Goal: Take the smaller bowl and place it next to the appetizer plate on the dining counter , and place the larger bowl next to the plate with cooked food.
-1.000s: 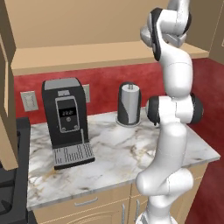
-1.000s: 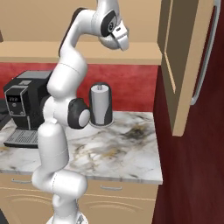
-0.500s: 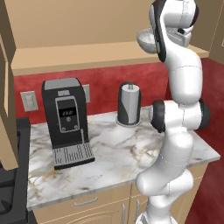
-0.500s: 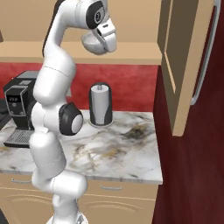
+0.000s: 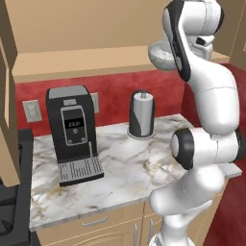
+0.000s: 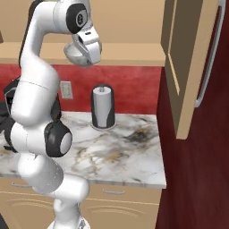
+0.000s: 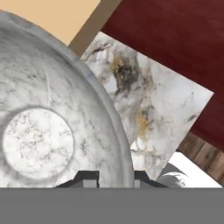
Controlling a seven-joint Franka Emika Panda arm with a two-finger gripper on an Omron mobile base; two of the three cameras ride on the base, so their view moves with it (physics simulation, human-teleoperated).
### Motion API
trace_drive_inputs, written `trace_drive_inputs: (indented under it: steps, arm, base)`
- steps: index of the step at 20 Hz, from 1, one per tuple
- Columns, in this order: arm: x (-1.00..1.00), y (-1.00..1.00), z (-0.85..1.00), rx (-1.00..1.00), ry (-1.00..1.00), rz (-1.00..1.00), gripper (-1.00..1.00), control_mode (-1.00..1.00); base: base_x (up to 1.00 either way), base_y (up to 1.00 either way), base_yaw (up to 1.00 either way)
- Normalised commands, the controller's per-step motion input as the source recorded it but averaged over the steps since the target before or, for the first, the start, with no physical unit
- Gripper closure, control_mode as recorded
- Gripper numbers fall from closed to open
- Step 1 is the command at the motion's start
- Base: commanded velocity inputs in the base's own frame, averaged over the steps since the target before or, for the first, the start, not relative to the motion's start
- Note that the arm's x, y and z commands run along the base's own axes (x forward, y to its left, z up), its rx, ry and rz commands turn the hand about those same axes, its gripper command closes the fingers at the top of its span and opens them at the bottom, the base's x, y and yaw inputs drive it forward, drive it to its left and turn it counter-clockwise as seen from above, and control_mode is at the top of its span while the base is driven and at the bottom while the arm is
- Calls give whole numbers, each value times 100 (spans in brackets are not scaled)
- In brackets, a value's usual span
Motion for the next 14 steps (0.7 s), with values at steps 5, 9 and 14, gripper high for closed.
trace_drive_inputs:
  steps: [5,9,14]
  arm:
    - [-100,4,-36,0,-9,12,100,-100]
    - [-100,2,-40,0,-16,11,100,-100]
    - [-74,6,-53,0,-17,4,100,-100]
  base:
    - [0,0,0]
    - [0,0,0]
    - [0,0,0]
